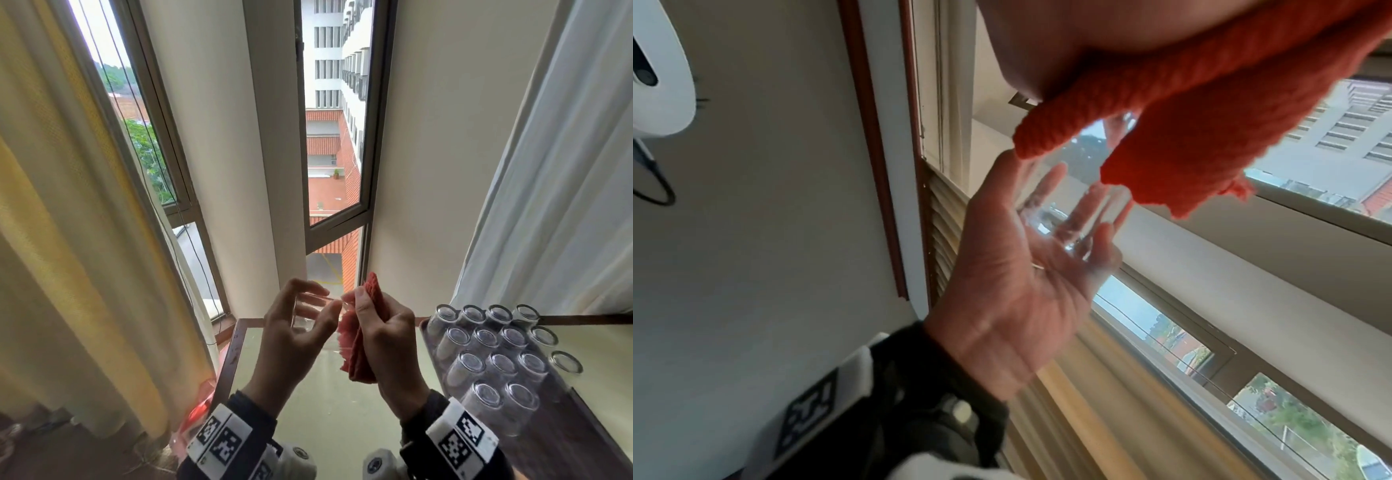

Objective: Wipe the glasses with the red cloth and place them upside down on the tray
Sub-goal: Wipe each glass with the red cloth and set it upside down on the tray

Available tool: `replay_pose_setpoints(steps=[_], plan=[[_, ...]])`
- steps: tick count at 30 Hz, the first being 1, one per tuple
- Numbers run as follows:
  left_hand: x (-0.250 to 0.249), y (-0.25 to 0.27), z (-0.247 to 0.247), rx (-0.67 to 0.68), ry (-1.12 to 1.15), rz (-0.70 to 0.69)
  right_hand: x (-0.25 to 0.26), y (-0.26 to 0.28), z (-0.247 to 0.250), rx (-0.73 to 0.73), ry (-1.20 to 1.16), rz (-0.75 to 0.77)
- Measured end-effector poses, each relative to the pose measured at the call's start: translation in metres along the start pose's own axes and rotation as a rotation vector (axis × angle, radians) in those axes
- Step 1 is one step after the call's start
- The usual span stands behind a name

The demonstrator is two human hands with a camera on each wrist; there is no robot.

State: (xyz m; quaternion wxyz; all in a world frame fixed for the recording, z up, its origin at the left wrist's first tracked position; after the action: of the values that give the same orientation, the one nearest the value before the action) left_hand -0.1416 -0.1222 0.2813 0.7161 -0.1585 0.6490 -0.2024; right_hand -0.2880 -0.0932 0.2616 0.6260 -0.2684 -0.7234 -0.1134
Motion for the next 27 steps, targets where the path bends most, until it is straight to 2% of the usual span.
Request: replay_pose_setpoints(steps=[3, 5, 8, 11, 16, 20, 22, 24, 27], plan=[[0.001, -0.003, -0.003, 0.229, -0.008, 0.0, -0.005, -0.001, 0.004, -0.007, -0.057, -0.065], [0.004, -0.003, 0.001, 0.285, 0.049, 0.016, -0.011, 0.002, 0.004, 0.035, -0.133, -0.194], [0.014, 0.003, 0.006, 0.152, 0.224, 0.151, -0.02, 0.009, -0.001, 0.117, -0.227, -0.379], [0.027, 0.017, -0.003, 0.048, 0.402, 0.282, -0.024, 0.012, -0.009, 0.158, -0.3, -0.457], [0.02, 0.019, -0.016, 0.036, 0.353, 0.203, -0.033, 0.013, -0.014, 0.154, -0.392, -0.502], [0.029, 0.019, -0.016, 0.061, 0.139, 0.146, -0.042, 0.011, -0.012, 0.128, -0.395, -0.533], [0.033, 0.02, -0.016, 0.056, 0.1, 0.157, -0.05, 0.012, -0.012, 0.165, -0.334, -0.563], [0.034, 0.021, -0.018, 0.056, 0.159, 0.192, -0.059, 0.014, -0.012, 0.212, -0.283, -0.602], [0.039, 0.02, -0.017, 0.069, 0.174, 0.242, -0.071, 0.011, -0.007, 0.182, -0.257, -0.644]])
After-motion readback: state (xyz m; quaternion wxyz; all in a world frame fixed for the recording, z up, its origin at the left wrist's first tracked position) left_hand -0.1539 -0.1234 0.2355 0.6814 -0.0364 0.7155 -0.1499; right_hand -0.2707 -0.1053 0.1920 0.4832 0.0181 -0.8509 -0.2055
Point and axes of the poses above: each hand's wrist, its own y-axis away from the middle knuckle, its own z-axis out of the back of the hand, x = y × z, the point moved 7 cm from there along -y, towards the middle knuckle, and after that the axes turned 6 degrees about -x, right-handed, at the moved point
